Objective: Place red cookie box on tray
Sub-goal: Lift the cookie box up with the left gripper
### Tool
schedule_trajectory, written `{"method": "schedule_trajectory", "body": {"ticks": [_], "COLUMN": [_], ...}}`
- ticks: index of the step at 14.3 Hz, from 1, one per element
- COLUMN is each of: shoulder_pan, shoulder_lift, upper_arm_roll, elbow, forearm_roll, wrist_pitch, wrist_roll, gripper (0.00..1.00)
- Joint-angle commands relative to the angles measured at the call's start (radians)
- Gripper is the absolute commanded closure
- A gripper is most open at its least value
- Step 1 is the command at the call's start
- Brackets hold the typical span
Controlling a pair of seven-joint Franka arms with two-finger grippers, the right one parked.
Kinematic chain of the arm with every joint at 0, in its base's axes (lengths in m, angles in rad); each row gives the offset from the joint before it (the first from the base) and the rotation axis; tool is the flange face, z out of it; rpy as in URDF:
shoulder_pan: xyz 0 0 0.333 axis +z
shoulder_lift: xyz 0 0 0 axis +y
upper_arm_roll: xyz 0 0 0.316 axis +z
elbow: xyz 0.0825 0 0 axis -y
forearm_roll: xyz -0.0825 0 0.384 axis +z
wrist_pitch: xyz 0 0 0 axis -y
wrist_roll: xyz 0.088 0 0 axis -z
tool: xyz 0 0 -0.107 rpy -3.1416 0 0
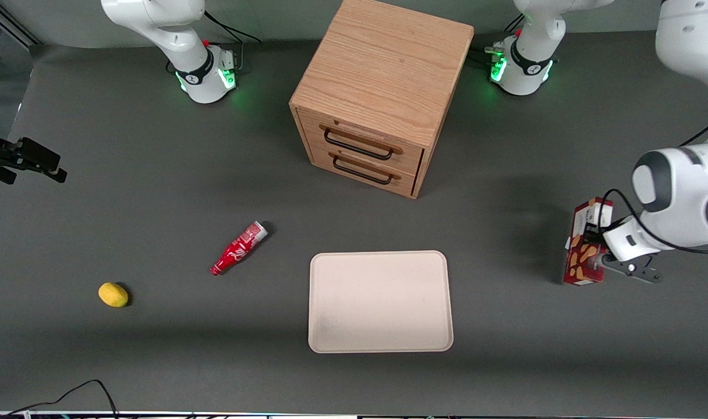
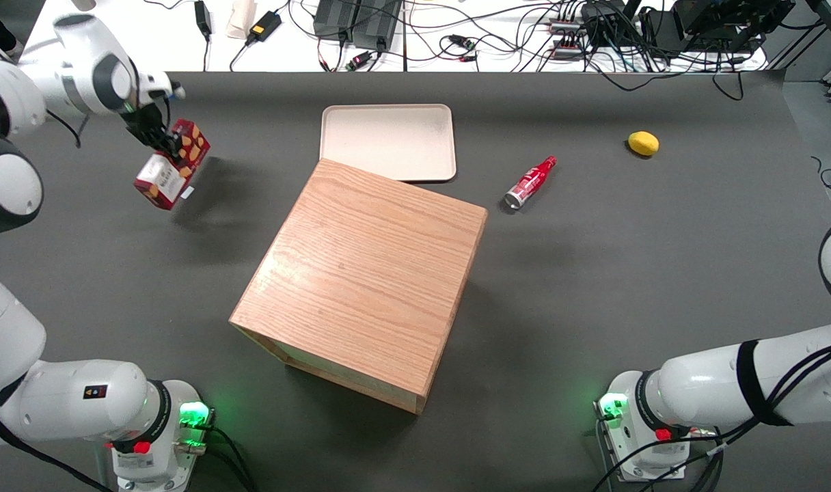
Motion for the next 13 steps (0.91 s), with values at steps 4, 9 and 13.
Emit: {"method": "schedule_trajectory", "body": {"ticks": [4,9,13], "shoulder_pan": [-0.019,-0.054,-0.098], "shoulder_lift": [-0.047,-0.035,0.031], "upper_arm_roll": [0.004,-0.013,-0.163], "elbow": [0.372,0.535,0.616], "forearm_roll": [0.002,-0.005,0.004], "wrist_pitch": [-0.445,-0.599,-0.585], "wrist_roll": [-0.015,-0.121,-0.452], "gripper": [1.00,1.00,1.00]}}
